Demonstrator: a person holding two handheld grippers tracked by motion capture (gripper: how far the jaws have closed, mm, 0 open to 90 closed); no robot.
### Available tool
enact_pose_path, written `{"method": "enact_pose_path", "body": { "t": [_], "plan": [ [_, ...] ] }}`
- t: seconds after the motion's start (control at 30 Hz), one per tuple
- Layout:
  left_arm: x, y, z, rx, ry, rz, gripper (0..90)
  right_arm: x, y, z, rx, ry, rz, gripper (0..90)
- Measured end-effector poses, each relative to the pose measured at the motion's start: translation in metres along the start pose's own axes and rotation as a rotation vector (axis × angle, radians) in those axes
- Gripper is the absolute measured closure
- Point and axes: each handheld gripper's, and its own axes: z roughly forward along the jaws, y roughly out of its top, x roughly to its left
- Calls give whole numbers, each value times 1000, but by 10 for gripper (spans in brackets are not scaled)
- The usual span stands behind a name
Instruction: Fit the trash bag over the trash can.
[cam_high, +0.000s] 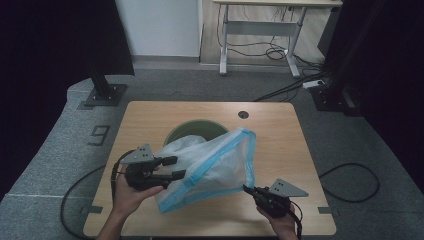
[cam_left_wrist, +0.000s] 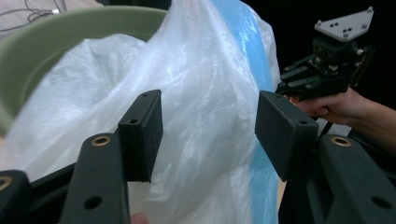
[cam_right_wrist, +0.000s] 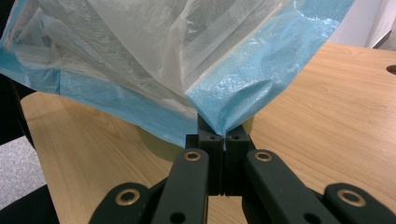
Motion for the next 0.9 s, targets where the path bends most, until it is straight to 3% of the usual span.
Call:
{"method": "enact_pose_path", "body": {
  "t": [0.1, 0.2, 0.5, 0.6, 0.7, 0.9],
  "plan": [
    [0, -1, 5, 14, 8, 6, 427, 0, 0, 0, 1, 1, 0, 882],
    [-1, -4, 8, 16, 2, 17, 575, 0, 0, 0, -1, 1, -1, 883],
    [4, -9, 8, 1, -26, 8, 831, -1, 0, -4, -15, -2, 7, 883],
    [3, -9, 4, -36, -10, 21, 892, -2, 0, -5, -19, -3, 9, 882],
    [5, -7, -3, -88, 4, 17, 897, -3, -1, -5, -17, -6, 9, 883],
    [20, -6, -21, -173, 46, -32, 899, -5, -4, -6, -8, -9, 21, 883]
  ]
}}
